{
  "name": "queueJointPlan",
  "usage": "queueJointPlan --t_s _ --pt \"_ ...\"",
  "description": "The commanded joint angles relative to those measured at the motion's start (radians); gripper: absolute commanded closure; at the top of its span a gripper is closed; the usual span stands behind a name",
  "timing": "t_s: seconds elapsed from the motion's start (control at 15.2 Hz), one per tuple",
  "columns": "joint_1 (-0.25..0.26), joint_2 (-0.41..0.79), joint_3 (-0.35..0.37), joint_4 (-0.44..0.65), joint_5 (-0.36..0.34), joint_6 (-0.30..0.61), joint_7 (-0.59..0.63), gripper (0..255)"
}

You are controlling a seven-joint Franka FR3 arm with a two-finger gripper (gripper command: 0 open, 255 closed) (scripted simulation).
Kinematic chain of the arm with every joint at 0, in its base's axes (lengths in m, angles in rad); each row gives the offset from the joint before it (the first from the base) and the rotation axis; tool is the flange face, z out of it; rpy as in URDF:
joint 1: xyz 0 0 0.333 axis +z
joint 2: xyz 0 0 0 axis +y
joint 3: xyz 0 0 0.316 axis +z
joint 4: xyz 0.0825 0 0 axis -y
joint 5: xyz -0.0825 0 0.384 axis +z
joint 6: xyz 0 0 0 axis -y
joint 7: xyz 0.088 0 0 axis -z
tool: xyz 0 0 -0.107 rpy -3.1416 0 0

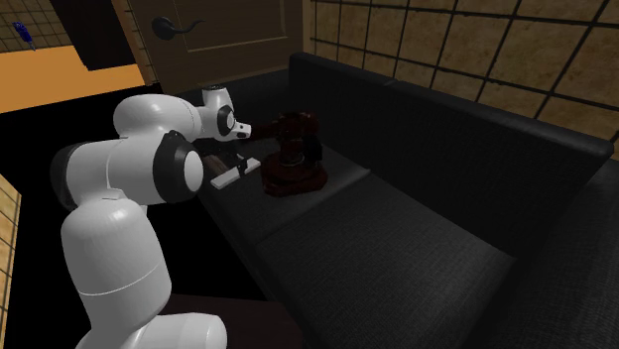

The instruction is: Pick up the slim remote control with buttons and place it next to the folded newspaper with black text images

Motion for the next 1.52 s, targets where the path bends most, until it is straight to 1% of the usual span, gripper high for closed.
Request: queueJointPlan --t_s 0.0,0.46,0.99,1.06,1.12,1.32,1.39,1.45 --pt "-0.001 0.025 0.000 -0.020 0.001 0.024 0.000 255" --pt "-0.004 0.063 0.004 -0.062 0.002 0.105 0.001 255" --pt "-0.007 0.066 0.007 -0.065 0.001 0.109 0.002 255" --pt "-0.010 0.043 0.005 -0.096 0.001 0.118 -0.002 0" --pt "-0.015 0.073 0.004 -0.068 0.004 0.121 -0.009 0" --pt "0.006 0.026 0.012 -0.079 -0.005 0.083 0.023 0" --pt "-0.007 0.066 0.007 -0.065 0.001 0.109 0.002 0" --pt "-0.007 0.051 0.007 -0.051 0.000 0.081 0.003 0"
